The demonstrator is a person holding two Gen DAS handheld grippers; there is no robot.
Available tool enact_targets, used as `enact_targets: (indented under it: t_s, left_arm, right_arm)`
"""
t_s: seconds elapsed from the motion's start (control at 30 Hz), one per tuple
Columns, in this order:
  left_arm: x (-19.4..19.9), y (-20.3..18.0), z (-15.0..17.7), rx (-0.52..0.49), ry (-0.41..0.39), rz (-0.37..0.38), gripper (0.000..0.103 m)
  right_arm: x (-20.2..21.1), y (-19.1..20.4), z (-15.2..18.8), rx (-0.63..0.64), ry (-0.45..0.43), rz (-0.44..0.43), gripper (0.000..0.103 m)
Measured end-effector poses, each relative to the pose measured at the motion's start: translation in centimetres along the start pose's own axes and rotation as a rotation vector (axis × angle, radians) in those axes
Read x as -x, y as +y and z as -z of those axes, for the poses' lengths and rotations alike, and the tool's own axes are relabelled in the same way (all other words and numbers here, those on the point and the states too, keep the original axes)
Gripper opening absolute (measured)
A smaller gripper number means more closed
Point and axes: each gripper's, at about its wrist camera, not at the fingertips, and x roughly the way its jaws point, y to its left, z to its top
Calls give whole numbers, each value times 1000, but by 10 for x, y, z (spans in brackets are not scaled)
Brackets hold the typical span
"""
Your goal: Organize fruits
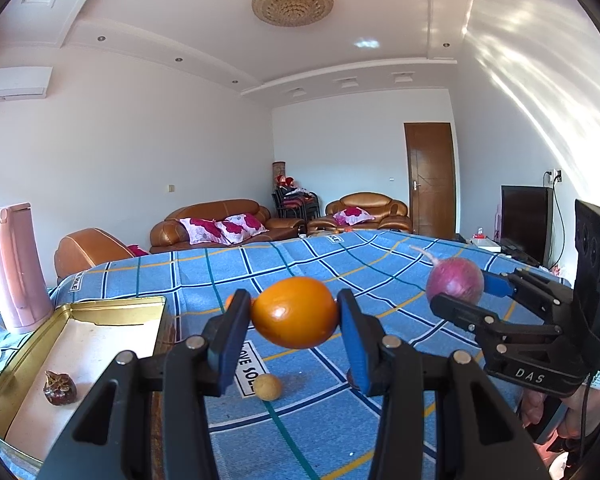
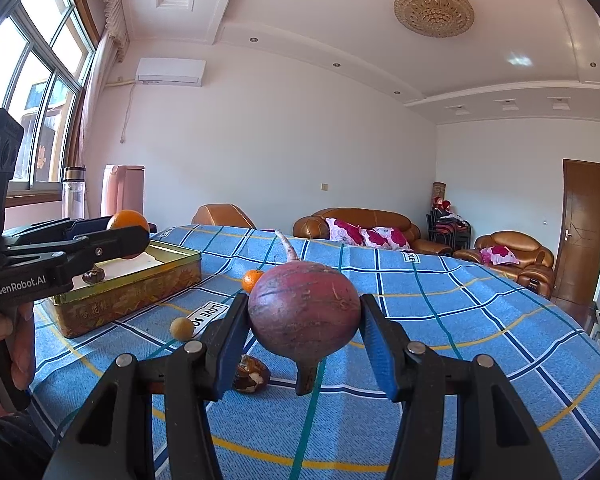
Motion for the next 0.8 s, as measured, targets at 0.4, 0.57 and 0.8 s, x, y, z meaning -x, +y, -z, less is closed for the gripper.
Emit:
enact_targets:
  t_s: [0.4, 0.57, 0.8]
  left_arm:
    - [4, 12, -7, 19, 1, -29, 47]
    - [7, 20, -9, 31, 2, -47, 47]
    - [12, 35, -11, 72, -1, -58, 47]
  right_arm:
    - [3, 1, -14, -5, -18, -32, 56]
    - [-2, 6, -19, -13, -5, -61, 56]
    - [-8, 20, -30, -9, -5, -111, 56]
